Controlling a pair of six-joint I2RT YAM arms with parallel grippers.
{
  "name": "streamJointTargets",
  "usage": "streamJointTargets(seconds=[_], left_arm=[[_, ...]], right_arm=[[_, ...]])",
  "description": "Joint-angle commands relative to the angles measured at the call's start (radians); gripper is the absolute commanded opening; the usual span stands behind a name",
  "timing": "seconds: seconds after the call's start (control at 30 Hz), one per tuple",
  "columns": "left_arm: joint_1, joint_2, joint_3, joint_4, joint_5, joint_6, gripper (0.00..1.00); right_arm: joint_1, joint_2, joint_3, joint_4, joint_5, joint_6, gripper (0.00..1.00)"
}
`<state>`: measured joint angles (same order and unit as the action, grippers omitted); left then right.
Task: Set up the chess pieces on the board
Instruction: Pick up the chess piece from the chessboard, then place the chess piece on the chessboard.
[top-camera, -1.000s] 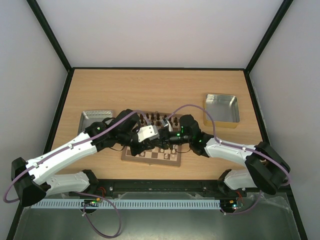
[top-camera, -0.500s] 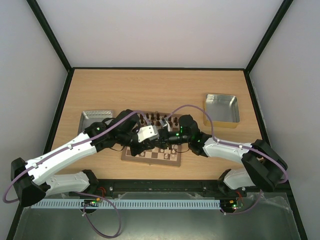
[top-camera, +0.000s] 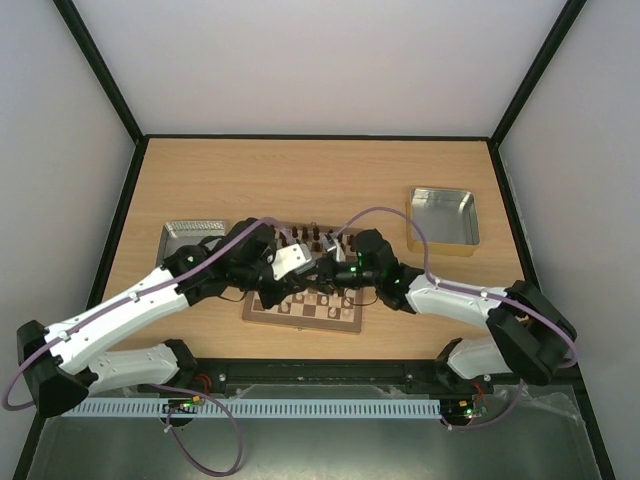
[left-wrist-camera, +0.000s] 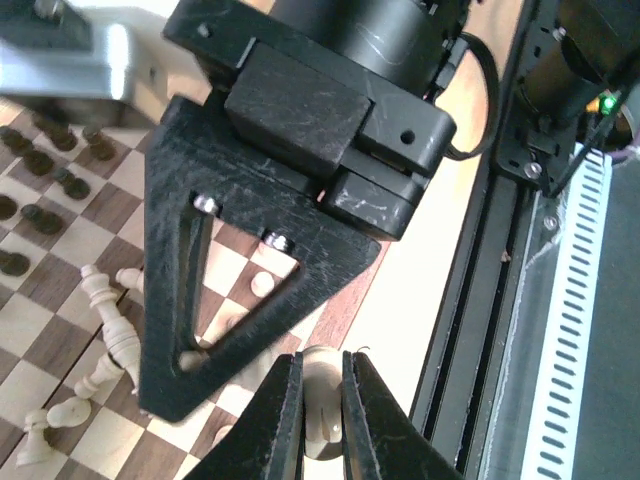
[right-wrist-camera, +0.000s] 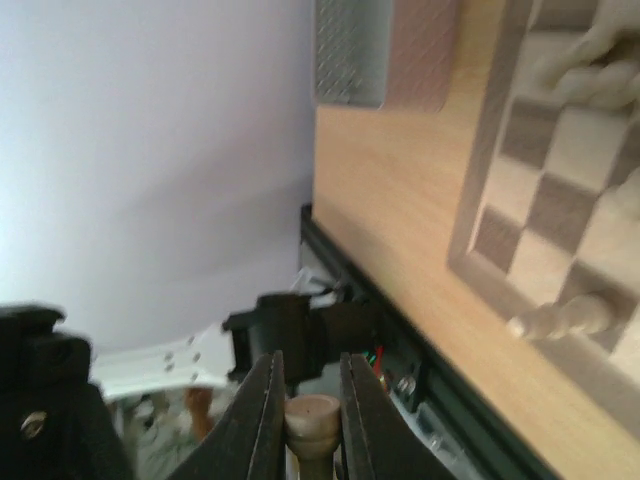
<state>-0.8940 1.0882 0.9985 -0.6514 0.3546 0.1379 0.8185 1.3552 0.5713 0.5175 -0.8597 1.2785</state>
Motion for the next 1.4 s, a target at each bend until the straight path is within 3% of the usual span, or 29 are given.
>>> streamJointTargets(seconds=[0.0, 0.17, 0.33, 0.53, 0.7, 1.0, 1.37], left_arm=[[-0.004, -0.027, -0.023, 0.017, -0.071, -0.146, 0.06], [-0.017, -0.010, -0.016, -0.026, -0.232, -0.364, 0.10], [0.001, 0.034, -0.019, -0.098, -0.447, -0.632, 0.10], [0.021, 0.085, -0.113, -0.096, -0.621, -0.877, 0.10], [0.022, 0.100, -0.198, -0.021, -0.601, -0.947, 0.10], [0.029, 0.145, -0.307, 0.149, -0.470, -0.934, 0.10], [0.016, 0.178, -0.294, 0.087, -0.434, -0.914, 0.10]], right_arm=[[-0.002, -0.059, 0.101, -0.247, 0.297, -0.235, 0.08], [-0.003, -0.096, 0.180, -0.457, 0.774, -0.402, 0.08], [-0.003, -0.151, 0.192, -0.531, 0.954, -0.473, 0.09], [-0.004, -0.176, 0.173, -0.549, 0.965, -0.473, 0.09], [-0.004, -0.197, 0.147, -0.543, 0.959, -0.460, 0.09], [-0.003, -0.205, 0.146, -0.538, 0.955, -0.456, 0.09], [-0.004, -0.200, 0.137, -0.529, 0.947, -0.444, 0.09]])
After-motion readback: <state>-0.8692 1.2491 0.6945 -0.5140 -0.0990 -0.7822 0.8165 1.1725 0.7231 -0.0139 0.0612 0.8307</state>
